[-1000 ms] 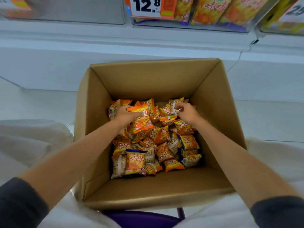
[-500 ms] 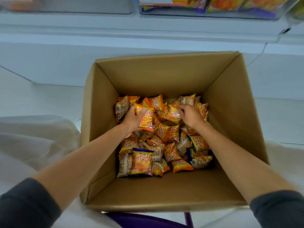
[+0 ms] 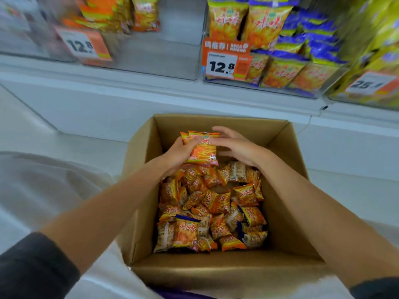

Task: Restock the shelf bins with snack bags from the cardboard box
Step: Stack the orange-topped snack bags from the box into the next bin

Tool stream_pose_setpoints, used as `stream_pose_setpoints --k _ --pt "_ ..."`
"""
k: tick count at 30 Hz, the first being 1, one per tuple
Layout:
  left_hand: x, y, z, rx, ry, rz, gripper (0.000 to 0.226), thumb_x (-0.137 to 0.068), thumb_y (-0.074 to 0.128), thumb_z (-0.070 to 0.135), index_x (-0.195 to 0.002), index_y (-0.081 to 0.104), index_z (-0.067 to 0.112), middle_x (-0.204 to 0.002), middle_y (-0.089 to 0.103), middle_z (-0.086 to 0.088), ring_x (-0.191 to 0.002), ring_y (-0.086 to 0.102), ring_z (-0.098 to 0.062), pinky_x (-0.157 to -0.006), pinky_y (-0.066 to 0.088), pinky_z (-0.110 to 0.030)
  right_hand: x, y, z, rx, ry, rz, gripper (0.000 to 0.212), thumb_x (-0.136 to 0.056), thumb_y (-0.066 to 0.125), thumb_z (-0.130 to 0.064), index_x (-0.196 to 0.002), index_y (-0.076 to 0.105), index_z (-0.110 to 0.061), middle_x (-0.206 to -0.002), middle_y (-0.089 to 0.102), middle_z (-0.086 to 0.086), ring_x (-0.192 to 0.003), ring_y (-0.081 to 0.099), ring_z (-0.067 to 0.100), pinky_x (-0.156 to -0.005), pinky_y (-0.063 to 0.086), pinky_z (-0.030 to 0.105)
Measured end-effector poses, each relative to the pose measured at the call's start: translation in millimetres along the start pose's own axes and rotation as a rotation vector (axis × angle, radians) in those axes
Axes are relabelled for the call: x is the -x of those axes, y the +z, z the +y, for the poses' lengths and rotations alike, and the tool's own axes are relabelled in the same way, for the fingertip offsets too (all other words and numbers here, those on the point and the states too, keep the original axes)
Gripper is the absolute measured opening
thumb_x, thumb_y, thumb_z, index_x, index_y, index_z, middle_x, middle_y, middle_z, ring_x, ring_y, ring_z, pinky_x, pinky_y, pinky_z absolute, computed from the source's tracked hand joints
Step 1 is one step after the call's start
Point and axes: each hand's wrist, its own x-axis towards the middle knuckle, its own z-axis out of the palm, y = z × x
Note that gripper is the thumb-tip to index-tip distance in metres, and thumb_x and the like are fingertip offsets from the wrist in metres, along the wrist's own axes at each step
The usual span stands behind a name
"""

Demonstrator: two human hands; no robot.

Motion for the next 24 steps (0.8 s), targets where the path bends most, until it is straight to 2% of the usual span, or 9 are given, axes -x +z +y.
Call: stream_pose_setpoints --k 2,4,6,9,14,17,20,22,24 --pt "11 -9 25 -0.026 0.067 0.038 0.099 -0.059 0.070 0.069 -0.136 0.043 0.011 -0.115 0.069 -0.012 -0.094 0.072 -0.025 -0.079 0.060 -0.042 5 7 -24 -0.057 0.030 -0.097 0.086 -0.078 0.077 -0.024 -0.148 0.027 -0.029 -0.136 0.051 0.005 -0.119 0.057 0.022 -0.098 0.051 0.039" --pt "25 -14 54 -0.114 0.173 0.104 0.086 -0.071 0.061 0.066 -0.135 0.043 0.011 -0.117 0.066 -0.008 -0.098 0.070 -0.023 -0.087 0.057 -0.041 6 19 -54 -0.074 -0.009 -0.119 0.090 -0.080 0.075 -0.014 -0.150 0.021 -0.029 -0.131 0.056 0.007 -0.111 0.063 0.021 -0.089 0.055 0.035" --pt "35 -25 81 -0.199 0.306 0.208 0.066 -0.082 0.053 0.060 -0.128 0.046 0.013 -0.119 0.063 -0.008 -0.102 0.065 -0.021 -0.094 0.052 -0.042 3 34 -89 -0.097 -0.070 -0.075 0.081 -0.083 0.072 -0.005 -0.148 0.025 -0.021 -0.123 0.060 0.007 -0.104 0.065 0.019 -0.080 0.056 0.030" --pt "49 -51 121 -0.334 0.514 0.323 0.051 -0.084 0.046 0.060 -0.114 0.052 0.019 -0.112 0.066 -0.007 -0.100 0.064 -0.021 -0.090 0.052 -0.040 -7 53 -139 -0.023 -0.178 -0.058 0.056 -0.082 0.073 -0.004 -0.134 0.050 -0.005 -0.121 0.066 0.014 -0.110 0.065 0.026 -0.093 0.053 0.035" --pt "49 -104 191 -0.599 0.806 0.485 0.037 -0.096 0.046 0.053 -0.084 0.051 0.019 -0.071 0.053 0.006 -0.065 0.050 -0.008 -0.064 0.042 -0.029 -33 77 -214 0.022 -0.326 0.110 0.024 -0.077 0.076 -0.006 -0.098 0.066 -0.011 -0.098 0.073 0.007 -0.093 0.070 0.021 -0.089 0.055 0.034" --pt "33 -128 233 -0.570 0.843 0.508 0.047 -0.090 0.051 0.057 -0.109 0.054 0.013 -0.084 0.060 -0.008 -0.073 0.054 -0.018 -0.068 0.045 -0.036 -61 81 -249 -0.007 -0.402 0.171 0.027 -0.075 0.078 -0.007 -0.098 0.065 -0.015 -0.096 0.073 0.003 -0.088 0.071 0.017 -0.079 0.057 0.029" --pt "7 -152 264 -0.574 0.742 0.440 0.079 -0.086 0.058 0.058 -0.145 0.031 0.013 -0.107 0.065 -0.007 -0.091 0.061 -0.021 -0.080 0.051 -0.039 -97 75 -271 -0.012 -0.405 0.214 0.029 -0.074 0.079 -0.005 -0.096 0.062 -0.014 -0.101 0.072 0.007 -0.094 0.070 0.021 -0.084 0.057 0.032" --pt "-16 -165 281 -0.657 0.675 0.410 0.091 -0.085 0.061 0.057 -0.152 0.018 0.014 -0.122 0.062 -0.011 -0.107 0.061 -0.024 -0.094 0.050 -0.042 -126 68 -278 0.009 -0.379 0.232 0.028 -0.073 0.079 -0.004 -0.091 0.061 -0.016 -0.099 0.071 0.008 -0.096 0.069 0.023 -0.087 0.056 0.034" --pt "-44 -179 296 -0.859 0.630 0.435 0.087 -0.089 0.058 0.057 -0.153 0.020 0.012 -0.140 0.052 -0.013 -0.125 0.052 -0.028 -0.105 0.043 -0.043 -156 59 -281 0.023 -0.345 0.255 0.026 -0.073 0.078 -0.003 -0.087 0.061 -0.016 -0.093 0.070 0.006 -0.092 0.068 0.022 -0.088 0.055 0.033"
